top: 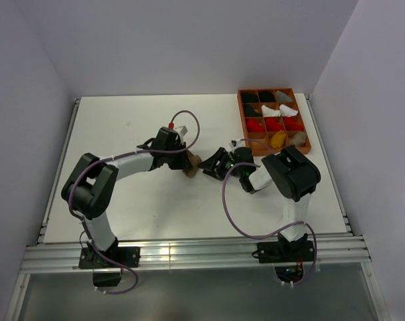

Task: Roll the socks
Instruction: Roll the sock at the center of the board.

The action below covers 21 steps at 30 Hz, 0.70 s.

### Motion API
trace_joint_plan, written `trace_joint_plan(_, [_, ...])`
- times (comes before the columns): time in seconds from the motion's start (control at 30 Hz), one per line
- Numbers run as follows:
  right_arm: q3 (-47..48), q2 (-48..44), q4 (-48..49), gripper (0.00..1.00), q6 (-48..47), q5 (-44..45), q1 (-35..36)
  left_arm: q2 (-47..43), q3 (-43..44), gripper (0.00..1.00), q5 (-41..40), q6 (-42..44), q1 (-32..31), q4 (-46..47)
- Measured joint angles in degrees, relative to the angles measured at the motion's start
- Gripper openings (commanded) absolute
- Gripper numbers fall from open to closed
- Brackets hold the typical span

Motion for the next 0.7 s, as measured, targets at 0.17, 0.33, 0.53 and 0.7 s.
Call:
trace_joint_plan(0.17, [3.04, 2.75, 1.57, 0.63, 0.46, 0.94, 1.38, 1.53, 0.90, 0.05, 5.01, -1.18, 2.21, -0.35])
trace_joint_plan(0.33, [6.71, 5.33, 1.73, 0.63, 0.79, 1.97, 2.16, 3.06, 1.70, 0.05, 8.85, -2.21, 3.89, -0.42])
trace_joint_plan(0.53, [9.97, 7.74, 1.14, 0.49, 0.74, 2.84, 2.75, 4.90, 2.84, 0.06, 11.15, -2.60, 4.70, 0.07])
trace_joint_plan(0.7, [11.43, 8.00, -2.27, 0.29, -1.05, 2.60, 2.80, 4.94, 1.97, 0.06, 12.09, -3.06, 4.94, 1.60])
